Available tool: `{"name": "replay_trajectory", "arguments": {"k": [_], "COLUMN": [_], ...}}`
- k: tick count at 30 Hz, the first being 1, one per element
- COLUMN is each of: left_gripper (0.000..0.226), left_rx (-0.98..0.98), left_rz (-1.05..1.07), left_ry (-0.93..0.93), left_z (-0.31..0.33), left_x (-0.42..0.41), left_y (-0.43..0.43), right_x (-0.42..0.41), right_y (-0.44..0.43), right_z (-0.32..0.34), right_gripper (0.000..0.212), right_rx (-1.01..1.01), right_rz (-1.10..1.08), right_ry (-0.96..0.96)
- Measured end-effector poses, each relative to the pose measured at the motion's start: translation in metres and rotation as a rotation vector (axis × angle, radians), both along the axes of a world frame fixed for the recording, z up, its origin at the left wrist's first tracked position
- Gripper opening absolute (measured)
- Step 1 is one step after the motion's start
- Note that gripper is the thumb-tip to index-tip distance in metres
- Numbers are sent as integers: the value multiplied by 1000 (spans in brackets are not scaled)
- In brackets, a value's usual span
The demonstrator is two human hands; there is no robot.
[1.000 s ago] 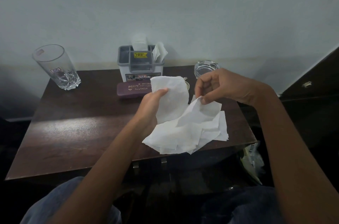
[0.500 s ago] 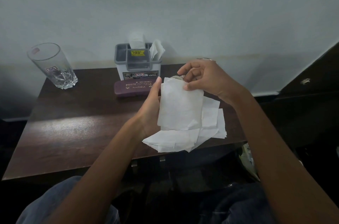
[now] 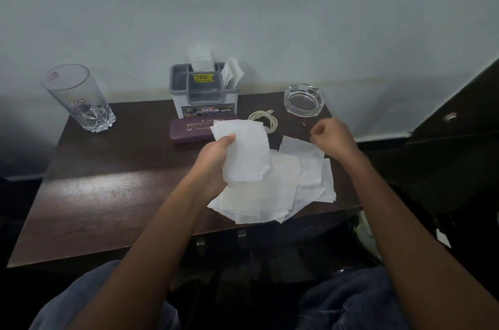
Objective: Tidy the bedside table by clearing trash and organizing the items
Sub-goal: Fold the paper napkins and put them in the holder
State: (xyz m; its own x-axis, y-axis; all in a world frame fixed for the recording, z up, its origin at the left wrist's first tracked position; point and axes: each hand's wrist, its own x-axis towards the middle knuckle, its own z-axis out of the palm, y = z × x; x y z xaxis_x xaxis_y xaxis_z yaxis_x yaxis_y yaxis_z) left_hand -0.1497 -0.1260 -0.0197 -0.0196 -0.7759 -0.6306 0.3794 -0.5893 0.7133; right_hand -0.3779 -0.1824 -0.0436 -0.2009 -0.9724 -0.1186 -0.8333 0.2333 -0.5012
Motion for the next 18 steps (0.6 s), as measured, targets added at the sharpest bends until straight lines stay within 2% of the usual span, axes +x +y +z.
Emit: {"name": "replay_trajectory", "arguments": {"k": [4, 7, 12, 15, 18], "left_gripper": [22, 29, 39, 30, 31], "left_rx": [17, 25, 55, 44, 27], "left_rz": [39, 38, 38, 39, 26], "left_ry": [19, 43, 138, 158, 165], "left_z": [4, 6, 7, 10, 12], "left_x": [4, 5, 7, 6, 4], "left_y": [0, 0, 0, 0, 0], "right_x": [-2, 2, 3, 10, 17], "right_y": [1, 0, -1, 6, 22], "right_z": [-21, -22, 13, 56, 88], "right_gripper": [16, 7, 16, 28, 26], "right_rx": [19, 21, -24, -49, 39], "right_rz": [14, 4, 60, 211, 406], "right_ry": [131, 113, -113, -304, -438]}}
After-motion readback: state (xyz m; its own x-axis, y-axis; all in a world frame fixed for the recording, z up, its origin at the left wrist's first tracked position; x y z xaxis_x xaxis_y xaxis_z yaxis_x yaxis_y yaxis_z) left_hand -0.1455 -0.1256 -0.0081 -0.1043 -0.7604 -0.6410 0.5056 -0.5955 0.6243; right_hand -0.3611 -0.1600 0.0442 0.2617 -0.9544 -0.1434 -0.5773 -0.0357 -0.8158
